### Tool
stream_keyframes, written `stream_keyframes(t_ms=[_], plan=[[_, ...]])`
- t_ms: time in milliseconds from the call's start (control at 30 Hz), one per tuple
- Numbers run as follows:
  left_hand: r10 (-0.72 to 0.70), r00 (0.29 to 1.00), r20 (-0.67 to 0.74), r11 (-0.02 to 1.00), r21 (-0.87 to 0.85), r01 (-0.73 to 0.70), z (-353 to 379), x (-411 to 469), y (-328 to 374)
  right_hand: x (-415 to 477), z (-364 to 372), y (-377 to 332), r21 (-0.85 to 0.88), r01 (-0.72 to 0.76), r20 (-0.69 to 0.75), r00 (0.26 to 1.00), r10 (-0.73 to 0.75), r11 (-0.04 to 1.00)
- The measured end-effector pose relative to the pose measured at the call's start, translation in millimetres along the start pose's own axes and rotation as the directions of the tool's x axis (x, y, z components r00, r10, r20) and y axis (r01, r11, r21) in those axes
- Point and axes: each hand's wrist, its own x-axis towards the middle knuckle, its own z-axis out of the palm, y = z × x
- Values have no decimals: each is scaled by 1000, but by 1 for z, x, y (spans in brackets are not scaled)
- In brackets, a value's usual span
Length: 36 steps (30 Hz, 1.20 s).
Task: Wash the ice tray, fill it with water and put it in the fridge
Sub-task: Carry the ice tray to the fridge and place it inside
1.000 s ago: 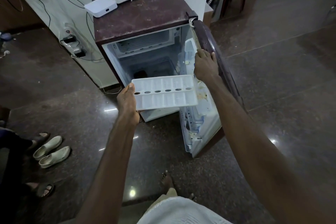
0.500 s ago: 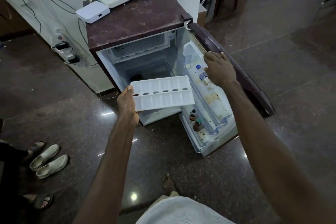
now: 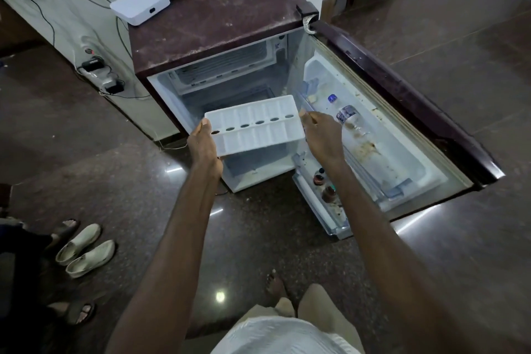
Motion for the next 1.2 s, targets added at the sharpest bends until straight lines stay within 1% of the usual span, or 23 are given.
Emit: stream_keyframes(t_ms=[100,200,367,500,567,700,867,1000,1067,1133,1200], plan=[[-24,1000,7,1000,-7,24,6,16,-4,-2,12,0,88,-8,7,1000,7,996],[-35,999,14,999,-14,35,12,27,-6,8,20,-1,133,-18,-16,1000,20,991],[-87,996,37,996,35,86,20,49,-6,37,42,1,156,-66,-62,995,77,985],[-98,991,87,992,91,90,23,81,-10,68,68,7,141,-78,-76,993,89,987],[-69,994,83,995,77,63,25,103,-16,85,85,14,136,-96,-58,993,105,986],[-2,1000,-19,999,47,3,27,152,-33,120,125,30,181,-108,-46,992,118,978],[77,997,-19,996,48,-76,25,196,-53,158,161,42,135,-82,-83,992,94,987],[127,989,-70,991,42,-124,28,224,-61,190,177,42,140,-87,-85,991,100,986],[149,987,-67,988,62,-144,32,238,-60,205,182,36,128,-73,-97,992,86,989],[178,983,-35,981,87,-175,36,249,-56,222,187,29,120,-59,-113,991,73,991],[207,978,-13,976,70,-206,41,258,-51,238,194,21,102,-56,-106,992,67,993]])
